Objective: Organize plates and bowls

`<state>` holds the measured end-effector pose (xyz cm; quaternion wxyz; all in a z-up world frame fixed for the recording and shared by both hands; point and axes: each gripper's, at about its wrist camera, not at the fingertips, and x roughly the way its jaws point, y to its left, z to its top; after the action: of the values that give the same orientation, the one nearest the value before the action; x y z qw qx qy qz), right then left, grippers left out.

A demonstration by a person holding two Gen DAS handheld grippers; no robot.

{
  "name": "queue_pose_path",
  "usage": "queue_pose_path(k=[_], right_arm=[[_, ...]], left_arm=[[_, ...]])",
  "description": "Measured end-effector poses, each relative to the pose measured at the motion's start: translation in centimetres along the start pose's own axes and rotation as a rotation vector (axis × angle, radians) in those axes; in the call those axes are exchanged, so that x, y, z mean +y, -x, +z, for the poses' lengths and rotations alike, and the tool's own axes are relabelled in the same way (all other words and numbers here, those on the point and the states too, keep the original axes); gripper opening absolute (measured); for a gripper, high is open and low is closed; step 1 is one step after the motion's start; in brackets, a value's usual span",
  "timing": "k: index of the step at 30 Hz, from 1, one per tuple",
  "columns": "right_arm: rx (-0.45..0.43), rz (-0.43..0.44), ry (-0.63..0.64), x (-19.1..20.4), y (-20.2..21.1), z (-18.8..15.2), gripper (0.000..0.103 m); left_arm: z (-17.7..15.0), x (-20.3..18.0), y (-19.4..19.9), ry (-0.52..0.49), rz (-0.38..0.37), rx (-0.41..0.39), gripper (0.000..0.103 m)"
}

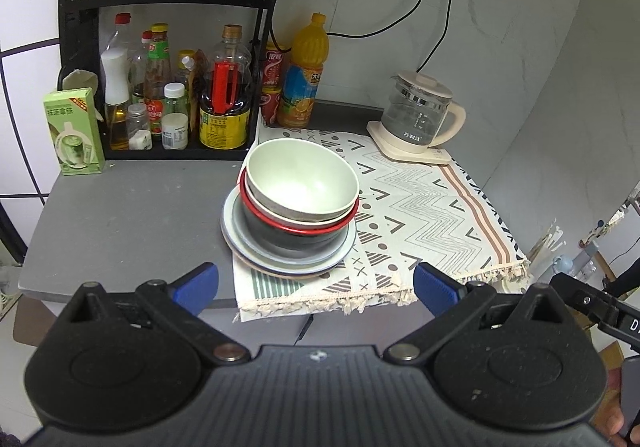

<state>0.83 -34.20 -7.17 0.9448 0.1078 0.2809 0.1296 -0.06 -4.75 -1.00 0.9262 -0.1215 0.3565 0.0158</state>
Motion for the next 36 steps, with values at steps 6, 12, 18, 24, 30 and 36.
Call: queue_pose_path(k=[6, 12, 18, 24, 30, 36], right_arm=[[0.015, -0.022, 0.020, 0.8, 1.2, -0.9, 0.103], [0.015, -0.026, 0.027, 1.5, 2.3, -1.6, 0.103], [0.020, -0.019, 0.049, 2.4, 2.7, -2.1, 0.103], [0.014, -0.019, 0.050, 2.8, 2.8, -2.2, 0.103], [0.012, -0.018, 0.050, 2.8, 2.8, -2.2, 0.103], [0.017, -0.016, 0.061, 2.9, 2.7, -2.3, 0.103]], left_arm=[[-0.7, 0.7, 1.5, 0.013, 0.013, -0.020, 0.102], [-1.0, 0.9, 3.0, -0.042, 0.040, -0.034, 0.102], [-1.5, 1.5, 3.6, -0.044, 0.036, -0.039, 0.102], [-1.8, 1.5, 3.5, -0.050, 0.046, -0.034, 0.102], [-1.9, 1.4, 3.8, -0.058, 0.050, -0.039, 0.102], [-1.9, 1.3, 3.9, -0.058, 0.052, -0.037, 0.102]])
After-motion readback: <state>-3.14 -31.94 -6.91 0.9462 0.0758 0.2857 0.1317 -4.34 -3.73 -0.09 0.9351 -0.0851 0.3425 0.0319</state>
